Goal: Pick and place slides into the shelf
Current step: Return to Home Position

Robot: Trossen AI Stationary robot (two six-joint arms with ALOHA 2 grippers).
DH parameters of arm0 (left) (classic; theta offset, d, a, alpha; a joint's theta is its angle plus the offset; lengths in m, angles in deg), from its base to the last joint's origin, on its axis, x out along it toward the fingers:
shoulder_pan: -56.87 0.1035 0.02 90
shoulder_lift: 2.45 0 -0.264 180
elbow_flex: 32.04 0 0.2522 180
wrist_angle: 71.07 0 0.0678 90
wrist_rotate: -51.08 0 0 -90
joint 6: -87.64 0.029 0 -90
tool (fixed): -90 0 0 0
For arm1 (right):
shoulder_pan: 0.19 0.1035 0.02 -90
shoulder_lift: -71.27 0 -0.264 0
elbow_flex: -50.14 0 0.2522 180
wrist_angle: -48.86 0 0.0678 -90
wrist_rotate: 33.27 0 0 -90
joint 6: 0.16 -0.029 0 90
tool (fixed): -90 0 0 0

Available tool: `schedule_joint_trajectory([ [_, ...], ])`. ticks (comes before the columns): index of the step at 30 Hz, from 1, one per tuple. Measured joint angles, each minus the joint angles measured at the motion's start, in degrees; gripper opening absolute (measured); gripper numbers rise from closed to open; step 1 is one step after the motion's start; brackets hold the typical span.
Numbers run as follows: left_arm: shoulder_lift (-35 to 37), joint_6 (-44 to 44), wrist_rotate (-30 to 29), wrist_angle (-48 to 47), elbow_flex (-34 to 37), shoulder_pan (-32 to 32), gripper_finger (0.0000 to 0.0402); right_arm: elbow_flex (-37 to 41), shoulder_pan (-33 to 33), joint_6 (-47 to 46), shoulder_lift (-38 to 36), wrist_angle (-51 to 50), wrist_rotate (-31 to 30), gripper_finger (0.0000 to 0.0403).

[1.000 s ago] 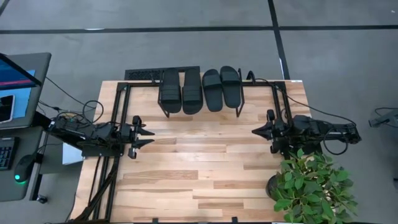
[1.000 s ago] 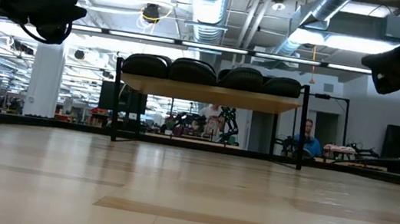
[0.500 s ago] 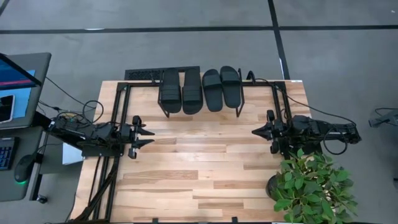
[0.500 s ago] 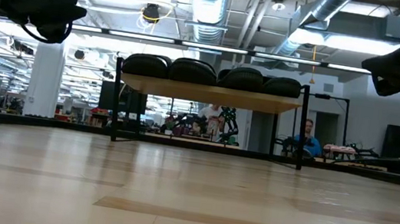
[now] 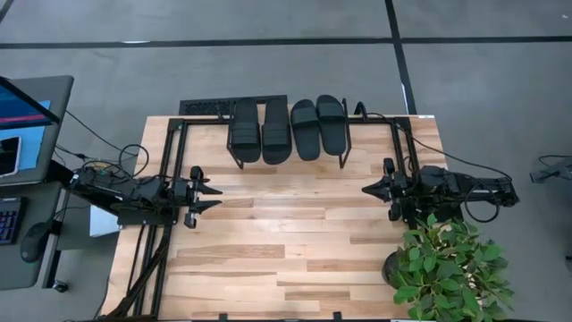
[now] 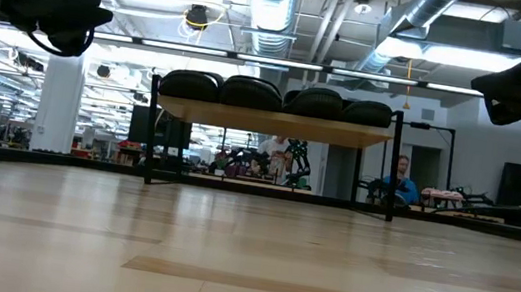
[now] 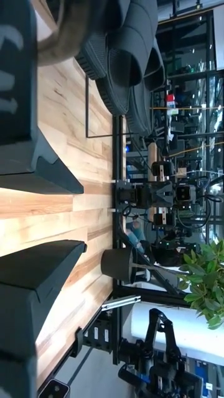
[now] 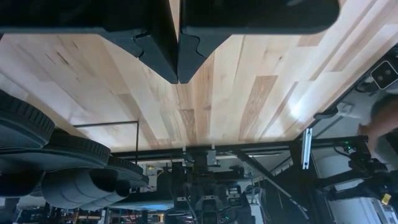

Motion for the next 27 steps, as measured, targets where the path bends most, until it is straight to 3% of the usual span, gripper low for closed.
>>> schedule_joint_trajectory([
  [27, 0.0, 0.1, 0.0, 0.0, 0.0, 0.0, 0.0116, 0.0, 0.0, 0.0, 0.0, 0.0, 0.0, 0.0],
])
